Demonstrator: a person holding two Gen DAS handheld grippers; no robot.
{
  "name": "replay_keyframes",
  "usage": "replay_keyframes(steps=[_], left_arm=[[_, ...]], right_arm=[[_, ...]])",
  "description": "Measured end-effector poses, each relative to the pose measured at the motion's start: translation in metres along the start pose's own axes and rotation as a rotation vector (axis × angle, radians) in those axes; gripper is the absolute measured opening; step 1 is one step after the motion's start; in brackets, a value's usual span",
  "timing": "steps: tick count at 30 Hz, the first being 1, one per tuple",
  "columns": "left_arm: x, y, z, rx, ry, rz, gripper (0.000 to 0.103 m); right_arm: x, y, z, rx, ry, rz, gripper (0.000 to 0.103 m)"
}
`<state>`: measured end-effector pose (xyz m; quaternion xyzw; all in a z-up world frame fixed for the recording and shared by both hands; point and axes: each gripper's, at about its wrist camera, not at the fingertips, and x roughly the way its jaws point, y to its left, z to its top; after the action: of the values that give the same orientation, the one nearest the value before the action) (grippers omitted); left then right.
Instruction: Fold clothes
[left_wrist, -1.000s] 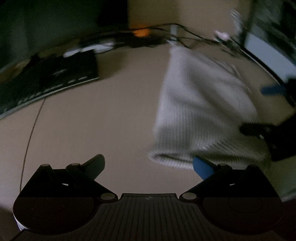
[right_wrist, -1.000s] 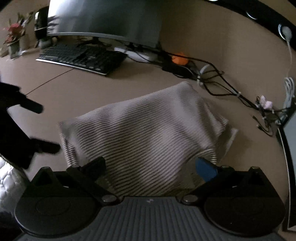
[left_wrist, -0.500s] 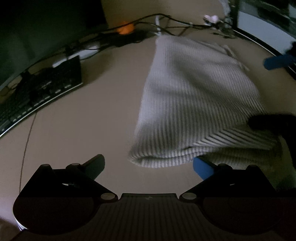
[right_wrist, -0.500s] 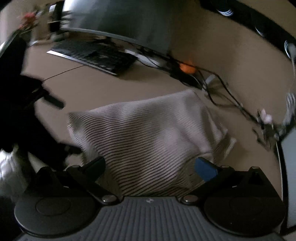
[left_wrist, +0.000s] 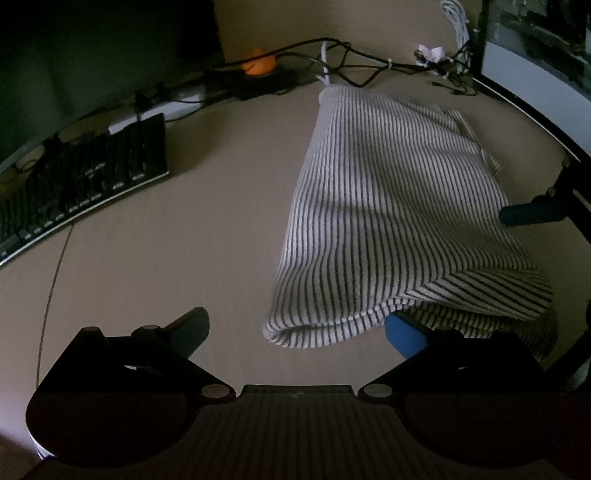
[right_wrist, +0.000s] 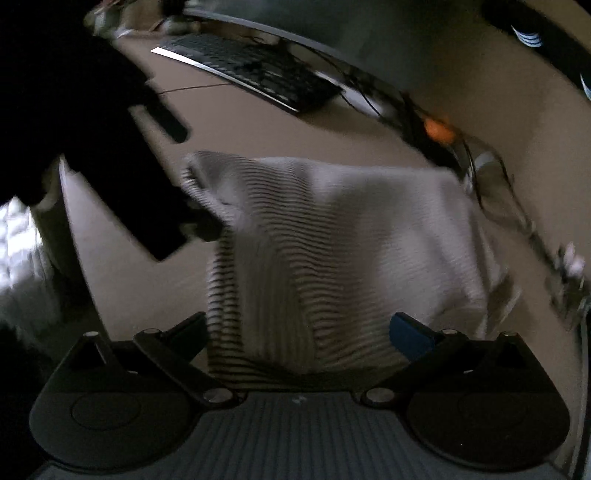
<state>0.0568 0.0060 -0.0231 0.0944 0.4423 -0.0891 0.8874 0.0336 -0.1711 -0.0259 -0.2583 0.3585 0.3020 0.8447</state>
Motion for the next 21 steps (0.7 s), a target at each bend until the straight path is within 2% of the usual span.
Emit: replay_keyframes(steps=[3,6,13,16,21], left_arm=[[-0.006,0.004,-0.005,0.001,-0.009,-0.018,0.103],[-0.012,0.009,-0.012,0.012,-0.014,-0.049,0.103],[0.0,-0.011,-0.013,0.134,-0.015,-0.014,0.103],[0.011,-0.016,-0.006,0.147,-0.021,0.046,0.103],[0.006,-0.01,0.009,0.107,-0.048,0.052,0.103]], right_arm=[[0.0,-0.023,0.002,0.154,0.025,0.067,0.097],[0.0,-0.036,0.003,0.236,0.029,0.118,0.097],[0.001,-0.042,0.004,0.266,0.028,0.148,0.097],[-0.003,-0.038,0.003,0.226,0.015,0.128,0.097],[-0.029,-0.004,-0.003,-0.037,-0.08,0.018,0.101]])
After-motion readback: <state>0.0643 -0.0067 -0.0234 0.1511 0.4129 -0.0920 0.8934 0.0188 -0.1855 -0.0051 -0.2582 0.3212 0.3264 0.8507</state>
